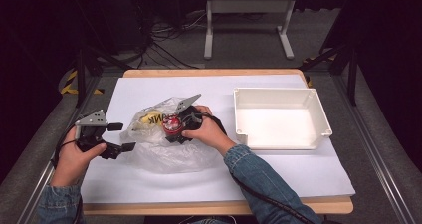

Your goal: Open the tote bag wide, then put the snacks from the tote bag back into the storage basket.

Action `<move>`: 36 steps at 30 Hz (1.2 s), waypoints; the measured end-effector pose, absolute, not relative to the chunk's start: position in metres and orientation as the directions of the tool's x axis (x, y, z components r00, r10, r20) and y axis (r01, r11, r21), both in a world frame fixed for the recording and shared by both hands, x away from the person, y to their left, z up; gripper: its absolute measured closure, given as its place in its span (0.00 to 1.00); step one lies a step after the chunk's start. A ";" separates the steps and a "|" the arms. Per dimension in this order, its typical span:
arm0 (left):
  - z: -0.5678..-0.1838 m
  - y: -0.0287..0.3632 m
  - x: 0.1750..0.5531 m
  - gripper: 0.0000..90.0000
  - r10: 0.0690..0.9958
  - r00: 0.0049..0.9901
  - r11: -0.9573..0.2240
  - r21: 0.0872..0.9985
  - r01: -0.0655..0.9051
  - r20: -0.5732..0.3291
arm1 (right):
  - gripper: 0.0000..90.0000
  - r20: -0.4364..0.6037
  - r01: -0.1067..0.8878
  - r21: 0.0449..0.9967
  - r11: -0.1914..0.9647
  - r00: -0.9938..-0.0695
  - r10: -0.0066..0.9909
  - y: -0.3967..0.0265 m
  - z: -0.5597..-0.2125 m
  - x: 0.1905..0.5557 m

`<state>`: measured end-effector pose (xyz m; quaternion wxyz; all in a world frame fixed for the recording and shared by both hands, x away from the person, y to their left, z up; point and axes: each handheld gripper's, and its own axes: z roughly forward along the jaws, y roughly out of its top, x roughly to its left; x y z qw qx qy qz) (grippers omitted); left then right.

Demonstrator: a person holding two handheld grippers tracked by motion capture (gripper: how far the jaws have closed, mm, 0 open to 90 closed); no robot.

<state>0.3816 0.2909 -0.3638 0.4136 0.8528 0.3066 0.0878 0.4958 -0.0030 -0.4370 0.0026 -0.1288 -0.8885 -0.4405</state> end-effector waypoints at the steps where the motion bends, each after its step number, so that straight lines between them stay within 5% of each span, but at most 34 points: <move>1: -0.364 0.291 0.381 0.12 0.596 0.796 -0.470 0.757 0.454 -0.107 | 0.04 0.119 0.234 0.778 0.583 -0.966 0.229 -0.003 -0.439 0.496; 10: -0.365 0.293 0.384 0.11 0.600 0.792 -0.458 0.761 0.459 -0.117 | 0.09 0.109 0.228 0.784 0.578 -0.966 0.233 -0.002 -0.444 0.495; 17: -0.361 0.297 0.389 0.11 0.616 0.777 -0.427 0.773 0.469 -0.131 | 0.25 0.046 0.174 0.793 0.584 -0.973 0.227 -0.006 -0.431 0.491; 36: -0.363 0.299 0.393 0.10 0.621 0.769 -0.403 0.779 0.480 -0.153 | 0.25 0.018 0.123 0.785 0.607 -0.984 0.176 -0.002 -0.392 0.480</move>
